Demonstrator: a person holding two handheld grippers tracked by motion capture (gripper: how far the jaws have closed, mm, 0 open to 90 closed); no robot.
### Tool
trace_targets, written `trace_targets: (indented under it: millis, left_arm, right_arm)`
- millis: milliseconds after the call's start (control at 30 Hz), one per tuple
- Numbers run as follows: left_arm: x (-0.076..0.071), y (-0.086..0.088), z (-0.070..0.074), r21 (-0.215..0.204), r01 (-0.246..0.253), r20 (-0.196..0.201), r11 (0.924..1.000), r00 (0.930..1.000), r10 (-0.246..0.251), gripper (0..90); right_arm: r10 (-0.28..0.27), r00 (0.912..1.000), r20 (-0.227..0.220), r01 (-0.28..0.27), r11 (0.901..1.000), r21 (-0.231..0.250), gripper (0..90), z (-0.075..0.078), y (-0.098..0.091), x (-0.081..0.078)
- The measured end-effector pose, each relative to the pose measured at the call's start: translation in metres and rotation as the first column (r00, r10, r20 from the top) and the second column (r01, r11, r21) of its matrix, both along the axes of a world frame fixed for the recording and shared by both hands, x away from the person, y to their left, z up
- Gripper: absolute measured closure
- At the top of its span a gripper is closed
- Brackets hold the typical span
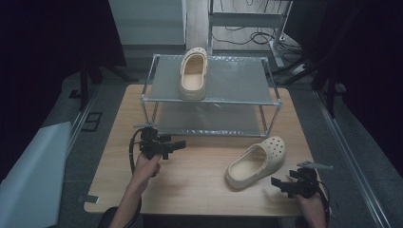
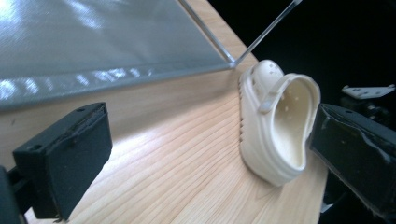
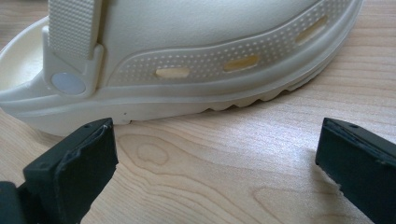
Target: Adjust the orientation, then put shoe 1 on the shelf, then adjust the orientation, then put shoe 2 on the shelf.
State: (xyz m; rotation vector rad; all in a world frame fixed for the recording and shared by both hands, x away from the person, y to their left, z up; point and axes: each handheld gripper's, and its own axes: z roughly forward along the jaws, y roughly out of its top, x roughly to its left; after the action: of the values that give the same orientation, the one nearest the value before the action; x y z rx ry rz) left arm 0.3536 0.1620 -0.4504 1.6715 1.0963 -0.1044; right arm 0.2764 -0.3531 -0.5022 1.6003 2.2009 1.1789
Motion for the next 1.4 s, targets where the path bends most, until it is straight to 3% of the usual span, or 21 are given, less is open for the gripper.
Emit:
trace_targets:
  millis: [167, 433, 533, 900, 1067, 1400]
  left_arm:
    - [-0.013, -0.001, -0.016, 0.091, -0.015, -0.003, 0.9957, 0.9999, 0.016, 0.0]
    - [-0.026, 0.000, -0.026, 0.228, -0.062, 0.048, 0.9716, 0.9975, 0.052, 0.0]
    - [-0.029, 0.000, -0.032, 0.262, -0.070, 0.045, 0.9626, 0.9972, 0.060, 0.0]
    - [-0.030, -0.001, -0.040, 0.294, -0.062, 0.041, 0.9539, 0.9978, 0.053, 0.0]
    - [-0.030, -0.003, -0.040, 0.304, -0.054, 0.044, 0.9511, 0.9981, 0.043, 0.0]
    - [-0.030, -0.006, -0.042, 0.308, -0.045, 0.037, 0.9503, 0.9987, 0.035, 0.0]
  right_arm:
    - [-0.008, 0.9999, 0.015, 0.008, 0.9999, -0.008, 0.0, 0.002, 0.002, -0.002]
    - [-0.044, 0.9971, 0.062, 0.045, 0.9989, -0.012, 0.0, 0.009, 0.008, -0.006]
    - [-0.054, 0.9959, 0.073, 0.056, 0.9982, -0.022, 0.0, 0.011, 0.014, -0.008]
    - [-0.098, 0.9874, 0.125, 0.105, 0.9930, -0.054, 0.0, 0.025, 0.044, -0.004]
    - [-0.088, 0.9901, 0.109, 0.096, 0.9930, -0.069, 0.0, 0.024, 0.054, 0.001]
    - [-0.114, 0.9870, 0.113, 0.122, 0.9906, -0.063, 0.0, 0.026, 0.066, 0.004]
